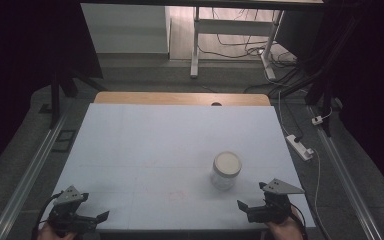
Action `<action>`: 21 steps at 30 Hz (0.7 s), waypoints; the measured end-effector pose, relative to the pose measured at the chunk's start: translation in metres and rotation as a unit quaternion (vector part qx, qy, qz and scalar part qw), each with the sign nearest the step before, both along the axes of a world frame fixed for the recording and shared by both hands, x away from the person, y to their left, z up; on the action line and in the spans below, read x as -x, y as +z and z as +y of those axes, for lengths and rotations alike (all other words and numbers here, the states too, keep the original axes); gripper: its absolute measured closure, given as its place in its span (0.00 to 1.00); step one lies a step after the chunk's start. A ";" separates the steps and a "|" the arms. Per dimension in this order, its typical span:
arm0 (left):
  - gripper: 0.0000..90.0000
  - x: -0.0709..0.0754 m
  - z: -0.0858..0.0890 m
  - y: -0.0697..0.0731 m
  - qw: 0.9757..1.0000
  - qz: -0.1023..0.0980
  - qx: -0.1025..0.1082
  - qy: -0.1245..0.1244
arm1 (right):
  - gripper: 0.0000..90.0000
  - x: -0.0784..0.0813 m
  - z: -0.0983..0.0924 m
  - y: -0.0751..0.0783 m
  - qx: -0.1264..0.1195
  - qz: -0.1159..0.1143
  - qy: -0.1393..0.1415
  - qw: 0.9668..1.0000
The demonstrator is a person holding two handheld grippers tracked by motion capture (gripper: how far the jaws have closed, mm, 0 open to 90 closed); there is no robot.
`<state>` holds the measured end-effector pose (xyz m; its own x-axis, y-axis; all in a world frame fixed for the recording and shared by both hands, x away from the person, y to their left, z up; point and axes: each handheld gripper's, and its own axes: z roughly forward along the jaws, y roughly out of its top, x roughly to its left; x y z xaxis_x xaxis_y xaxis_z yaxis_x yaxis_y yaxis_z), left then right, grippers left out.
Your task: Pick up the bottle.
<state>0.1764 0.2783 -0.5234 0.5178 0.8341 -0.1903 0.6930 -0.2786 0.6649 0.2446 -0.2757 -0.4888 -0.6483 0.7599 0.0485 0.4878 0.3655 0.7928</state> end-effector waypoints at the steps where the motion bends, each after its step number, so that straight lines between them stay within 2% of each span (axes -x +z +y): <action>1: 0.00 0.000 0.000 0.000 1.000 -0.001 0.000 0.000 | 0.00 -0.001 0.002 0.000 -0.002 0.001 0.002 1.000; 13: 0.00 0.001 -0.002 0.001 1.000 -0.012 -0.001 -0.004 | 0.00 -0.015 0.012 0.002 -0.009 0.004 0.018 1.000; 21: 0.00 0.000 -0.002 0.001 1.000 -0.015 -0.003 -0.007 | 0.00 -0.026 0.020 0.002 -0.010 0.018 0.024 0.999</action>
